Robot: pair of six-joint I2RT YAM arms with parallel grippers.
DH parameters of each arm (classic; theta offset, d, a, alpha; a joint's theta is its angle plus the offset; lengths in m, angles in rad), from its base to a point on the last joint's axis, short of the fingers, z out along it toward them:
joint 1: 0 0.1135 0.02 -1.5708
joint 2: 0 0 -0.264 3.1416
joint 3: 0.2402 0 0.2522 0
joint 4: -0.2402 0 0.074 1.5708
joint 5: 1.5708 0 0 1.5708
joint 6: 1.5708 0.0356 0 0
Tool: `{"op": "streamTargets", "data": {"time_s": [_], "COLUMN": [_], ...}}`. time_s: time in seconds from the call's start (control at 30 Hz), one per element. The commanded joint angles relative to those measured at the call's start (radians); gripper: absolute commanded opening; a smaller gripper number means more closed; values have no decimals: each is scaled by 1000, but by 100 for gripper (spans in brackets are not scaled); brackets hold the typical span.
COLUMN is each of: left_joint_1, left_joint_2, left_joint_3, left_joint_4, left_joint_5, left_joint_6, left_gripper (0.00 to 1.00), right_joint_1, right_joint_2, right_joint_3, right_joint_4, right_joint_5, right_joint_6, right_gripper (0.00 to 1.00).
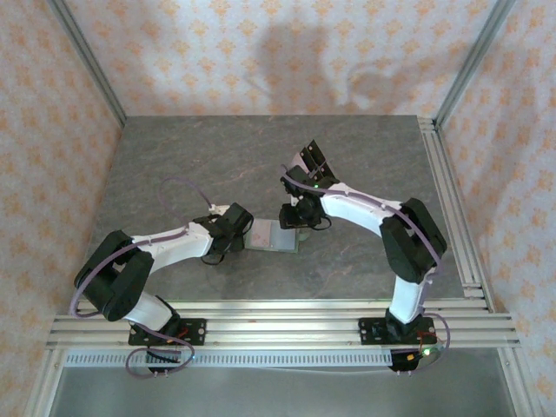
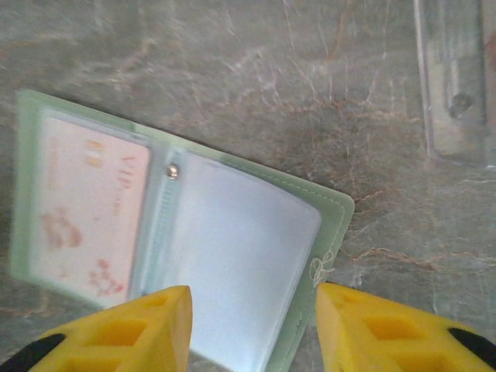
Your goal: Put the credit cards into the card holder
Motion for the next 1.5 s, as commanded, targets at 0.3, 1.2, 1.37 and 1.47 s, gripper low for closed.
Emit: {"op": "streamTargets", "data": {"time_s": [0.3,1.2,1.37,1.47], "left_joint_1": [4,4,2,-2], "left_joint_2": [9,-5,-57,-104], "left_joint_3": [3,-5,-29,-59], "left_joint_4": [4,27,49,79], "left_joint_5": [-4,10,37,74], "left_joint_6": [-8,-9,1,11], "left_gripper": [65,65,65,65], "right_joint_1": [13,13,13,12], "right_joint_2": [117,177,182,182], "right_joint_3": [104,11,11,11], "right_joint_4": [-40,118,127,135], "right_joint_5": [5,-252,-257,-258], "right_joint_6": [-28,82,91,98], "right_gripper": [45,45,45,46]}}
